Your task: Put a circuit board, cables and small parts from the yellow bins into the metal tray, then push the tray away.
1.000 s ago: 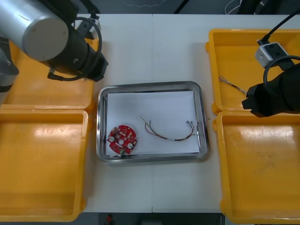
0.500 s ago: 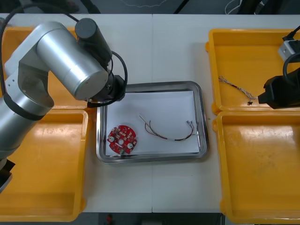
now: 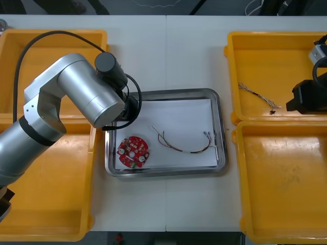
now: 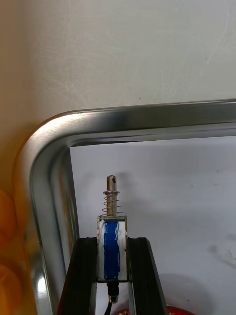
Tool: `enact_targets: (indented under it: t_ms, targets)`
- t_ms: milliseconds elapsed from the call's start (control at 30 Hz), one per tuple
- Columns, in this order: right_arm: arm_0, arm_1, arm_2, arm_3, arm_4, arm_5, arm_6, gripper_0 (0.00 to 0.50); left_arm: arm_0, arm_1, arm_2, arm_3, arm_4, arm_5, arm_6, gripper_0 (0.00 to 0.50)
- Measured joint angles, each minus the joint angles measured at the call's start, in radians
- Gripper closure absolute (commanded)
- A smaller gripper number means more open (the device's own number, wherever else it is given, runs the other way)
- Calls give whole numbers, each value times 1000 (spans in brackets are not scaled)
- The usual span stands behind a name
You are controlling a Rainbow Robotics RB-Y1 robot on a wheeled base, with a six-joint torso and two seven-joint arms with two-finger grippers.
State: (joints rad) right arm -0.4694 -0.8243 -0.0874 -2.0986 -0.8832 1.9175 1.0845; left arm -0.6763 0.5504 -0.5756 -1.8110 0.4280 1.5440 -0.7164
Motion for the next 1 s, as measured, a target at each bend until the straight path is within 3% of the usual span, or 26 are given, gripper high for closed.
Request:
enact_targets:
  t_ms: [133, 267, 300, 400, 433, 633, 833, 1000]
  targets:
    - [-29, 0, 0, 59, -20, 0, 53, 0, 0, 0, -14, 0, -7, -5, 0, 395]
    - [-50, 0, 1, 93, -18, 0, 219, 0, 0, 0, -21, 1, -8, -6, 0, 385]
    - [-56, 0, 3, 102, -17, 0, 251, 0, 0, 0, -21, 1, -8, -6, 0, 352]
    - [-86, 0, 33, 123, 3, 0, 270, 0, 0, 0, -21, 1, -9, -6, 0, 26]
    - [-100, 0, 50, 132, 14, 0, 272, 0, 0, 0, -21, 1, -9, -6, 0, 0]
    - [-177, 0, 176, 198, 50, -22, 461, 0, 0, 0, -21, 1, -11, -14, 0, 0]
    - [-201, 1, 221, 271, 53, -147, 519, 0, 0, 0, -21, 1, -13, -25, 1, 0]
    - [-207, 5, 221, 349, 53, -220, 723, 0, 0, 0, -21, -11, -14, -27, 1, 0]
